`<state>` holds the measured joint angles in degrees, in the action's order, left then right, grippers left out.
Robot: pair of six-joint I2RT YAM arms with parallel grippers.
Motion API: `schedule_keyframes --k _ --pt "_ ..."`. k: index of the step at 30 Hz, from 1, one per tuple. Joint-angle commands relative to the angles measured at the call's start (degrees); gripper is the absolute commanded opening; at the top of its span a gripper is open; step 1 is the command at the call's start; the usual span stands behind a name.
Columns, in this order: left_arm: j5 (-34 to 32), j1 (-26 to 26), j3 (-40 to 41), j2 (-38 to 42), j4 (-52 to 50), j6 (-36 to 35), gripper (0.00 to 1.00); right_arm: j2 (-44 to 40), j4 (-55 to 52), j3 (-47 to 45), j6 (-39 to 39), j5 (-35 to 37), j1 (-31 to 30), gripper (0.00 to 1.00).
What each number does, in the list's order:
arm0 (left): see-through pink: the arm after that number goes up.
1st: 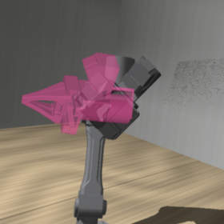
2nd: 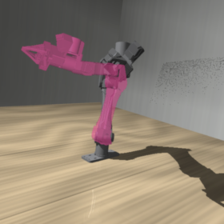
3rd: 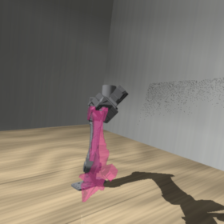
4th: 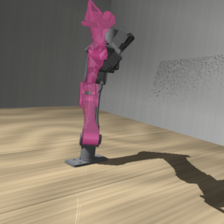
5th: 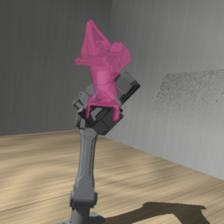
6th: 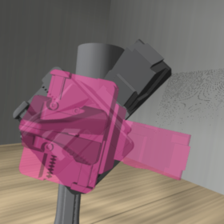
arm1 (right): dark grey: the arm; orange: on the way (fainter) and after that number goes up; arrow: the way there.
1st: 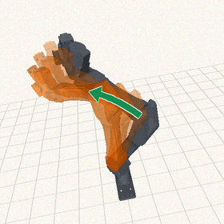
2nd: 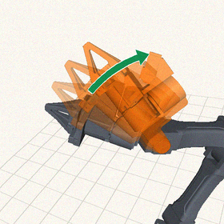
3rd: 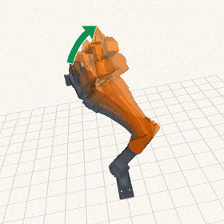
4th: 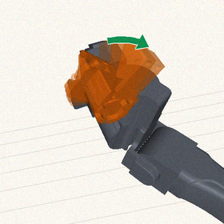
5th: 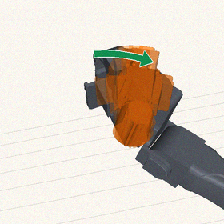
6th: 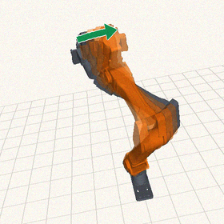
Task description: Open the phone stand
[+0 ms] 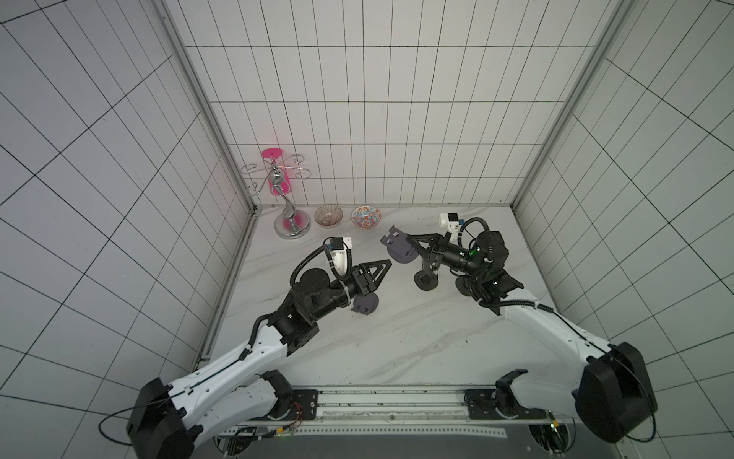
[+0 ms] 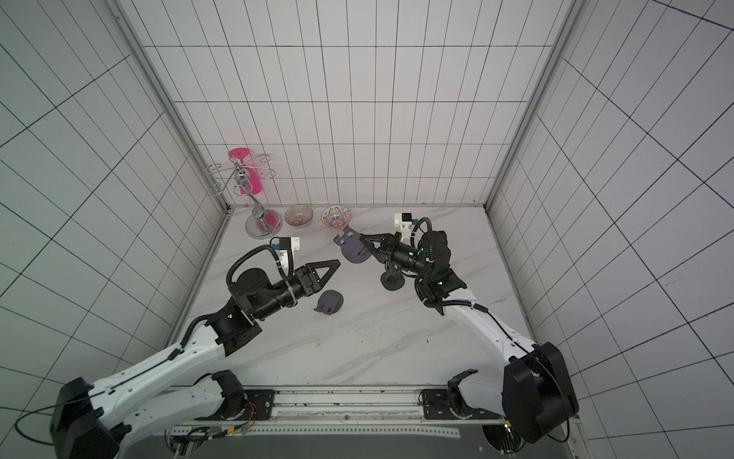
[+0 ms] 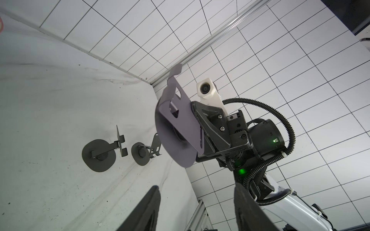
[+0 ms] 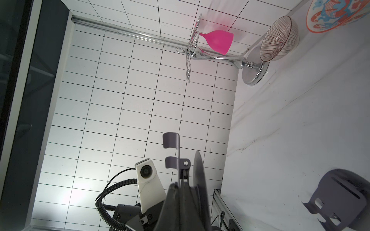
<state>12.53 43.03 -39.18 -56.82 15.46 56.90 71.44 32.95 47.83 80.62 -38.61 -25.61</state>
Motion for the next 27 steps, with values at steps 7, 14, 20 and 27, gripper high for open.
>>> schedule_keyframes --k 7,14,20,27 --pt "2.6 -0.1 0.7 -2.2 4.8 2.2 0.50 -1.0 9.1 -1.9 5.2 2.7 -1.4 0.00" --pt "2.0 -0.1 0.3 -3.4 5.9 1.4 0.48 -1.0 10.3 -2.3 5.7 2.9 -2.2 0.00" --pt "1.4 -0.2 0.7 -4.2 7.7 1.7 0.46 -1.1 10.6 -3.0 5.6 3.0 -3.0 0.00" --pt "1.3 -0.8 -0.4 -5.0 7.9 0.6 0.41 -1.0 11.6 -4.0 5.8 2.9 -3.6 0.00"
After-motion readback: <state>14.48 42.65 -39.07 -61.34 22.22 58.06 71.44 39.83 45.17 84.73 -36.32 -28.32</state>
